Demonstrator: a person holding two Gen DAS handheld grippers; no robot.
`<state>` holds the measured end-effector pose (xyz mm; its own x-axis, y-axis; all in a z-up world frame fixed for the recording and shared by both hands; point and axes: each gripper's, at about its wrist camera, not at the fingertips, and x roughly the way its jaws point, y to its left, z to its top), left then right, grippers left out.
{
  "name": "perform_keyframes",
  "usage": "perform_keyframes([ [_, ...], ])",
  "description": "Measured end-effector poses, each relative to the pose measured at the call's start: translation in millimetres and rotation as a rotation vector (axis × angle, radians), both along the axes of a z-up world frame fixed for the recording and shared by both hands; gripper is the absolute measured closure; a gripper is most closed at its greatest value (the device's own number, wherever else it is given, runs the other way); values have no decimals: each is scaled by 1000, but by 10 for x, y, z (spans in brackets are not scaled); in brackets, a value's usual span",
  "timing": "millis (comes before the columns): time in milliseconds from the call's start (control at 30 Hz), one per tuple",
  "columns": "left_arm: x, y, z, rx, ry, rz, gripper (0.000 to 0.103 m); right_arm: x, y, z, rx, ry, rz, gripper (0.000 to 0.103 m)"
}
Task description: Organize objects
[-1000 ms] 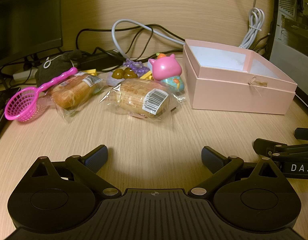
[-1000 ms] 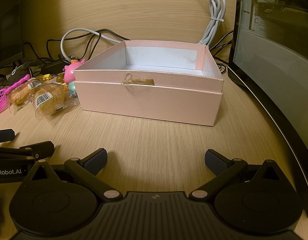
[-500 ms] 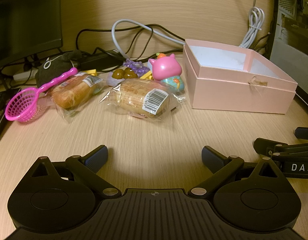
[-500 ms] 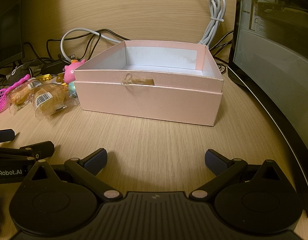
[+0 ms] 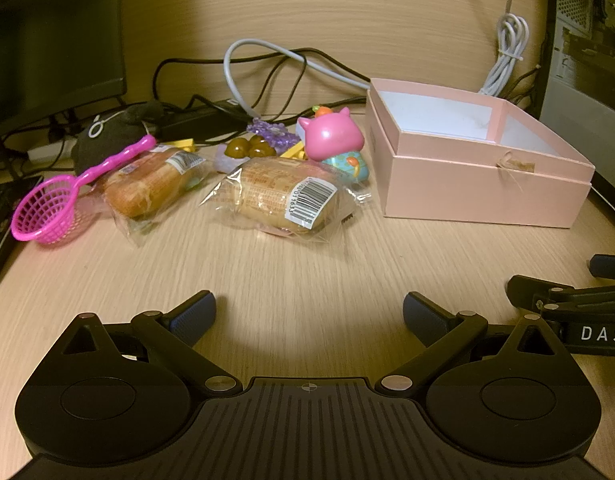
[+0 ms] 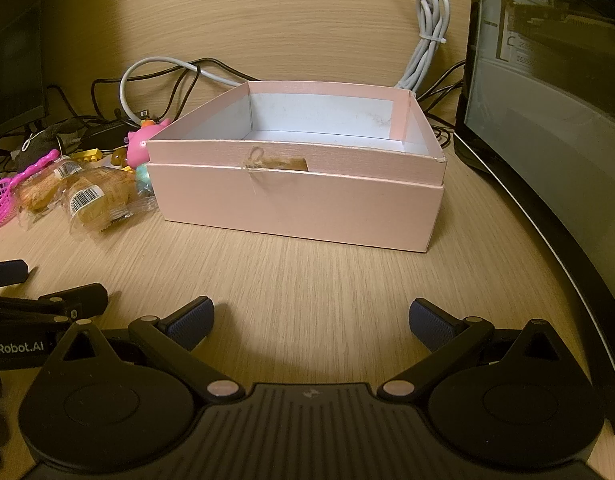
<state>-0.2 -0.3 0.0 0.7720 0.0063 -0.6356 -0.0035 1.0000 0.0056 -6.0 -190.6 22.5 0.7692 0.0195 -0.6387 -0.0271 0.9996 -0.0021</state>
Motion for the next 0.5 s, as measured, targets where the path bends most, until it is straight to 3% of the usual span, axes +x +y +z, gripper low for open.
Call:
perform_keyframes([
  [167,56,76,125,-47,54,-2,1,-22,-75,43,33,38,42,0],
  [333,351,389,553,-207,18,169,1,-41,-40,70,-3,83,63,0],
  [400,658,463,595,-239,83,227,1,-28,-27,73,-5,91,56,0],
  [500,1023,452,472,-222,184,225,2,-40,-9,72,-4,99,30,0],
])
